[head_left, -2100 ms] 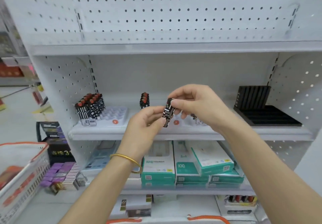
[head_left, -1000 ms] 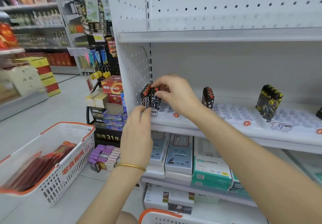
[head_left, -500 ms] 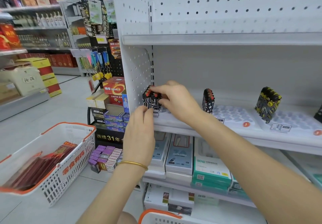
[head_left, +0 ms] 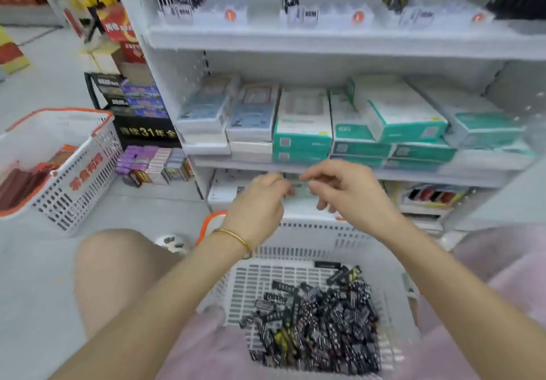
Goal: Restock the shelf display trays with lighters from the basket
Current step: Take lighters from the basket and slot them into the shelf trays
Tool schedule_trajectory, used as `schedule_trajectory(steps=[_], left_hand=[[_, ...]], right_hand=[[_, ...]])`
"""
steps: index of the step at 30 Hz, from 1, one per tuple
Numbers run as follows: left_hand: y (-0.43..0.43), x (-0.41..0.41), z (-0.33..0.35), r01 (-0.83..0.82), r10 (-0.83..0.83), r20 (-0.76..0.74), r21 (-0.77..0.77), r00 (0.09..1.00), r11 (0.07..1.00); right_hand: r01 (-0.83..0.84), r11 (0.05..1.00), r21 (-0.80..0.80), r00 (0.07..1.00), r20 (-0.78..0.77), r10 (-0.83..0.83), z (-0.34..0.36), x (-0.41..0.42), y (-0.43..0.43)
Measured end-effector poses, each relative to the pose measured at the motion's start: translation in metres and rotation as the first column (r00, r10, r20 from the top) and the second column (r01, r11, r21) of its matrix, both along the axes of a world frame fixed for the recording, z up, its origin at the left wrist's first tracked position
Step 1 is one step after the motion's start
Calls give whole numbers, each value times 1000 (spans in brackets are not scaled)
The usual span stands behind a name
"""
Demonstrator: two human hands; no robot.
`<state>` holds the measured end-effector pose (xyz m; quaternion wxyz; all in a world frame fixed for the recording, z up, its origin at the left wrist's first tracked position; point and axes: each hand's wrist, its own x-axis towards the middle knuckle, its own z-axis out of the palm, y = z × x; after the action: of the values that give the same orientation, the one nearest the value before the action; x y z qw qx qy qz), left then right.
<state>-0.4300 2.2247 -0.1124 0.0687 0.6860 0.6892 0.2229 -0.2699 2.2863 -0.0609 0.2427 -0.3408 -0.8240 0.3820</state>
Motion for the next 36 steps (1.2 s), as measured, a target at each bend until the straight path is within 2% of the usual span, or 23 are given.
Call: schedule_trajectory(steps=[3,5,8,12,17,21,23,26,32,36], left_hand=[[9,16,-61,46,-23,63,-396,998,917],[14,20,-104,73,-68,30,-564,997,823],[14,17,-170,61,-135,-49,-706,990,706],[8,5,-243,36,-228,-112,-828,967,560],[10,4,-297,111,-425,-107,-883,899,457],[-4,11,-327,176,-539,-133,-858,832,483],[-12,11,-337,174,-545,-167,-837,822,519],[-15,11,-341,139,-465,-153,-833,872,535],[-22,12,-345,23,-201,-84,-876,976,481],[-30,16,-347,-10,-92,-69,-849,993,529]], right_hand=[[30,979,-202,982,190,9,-73,31,0],[67,947,-313,963,270,21,-113,45,2],[154,867,-473,942,335,16,-158,54,7],[210,784,-584,923,382,37,-196,50,16],[300,680,-669,908,419,11,-224,53,25],[378,621,-687,889,456,-37,-242,57,28],[398,584,-707,889,456,-53,-247,59,26],[403,554,-728,892,449,-59,-249,60,23],[409,540,-736,896,437,-83,-248,58,22],[410,544,-732,892,446,-72,-249,58,20]])
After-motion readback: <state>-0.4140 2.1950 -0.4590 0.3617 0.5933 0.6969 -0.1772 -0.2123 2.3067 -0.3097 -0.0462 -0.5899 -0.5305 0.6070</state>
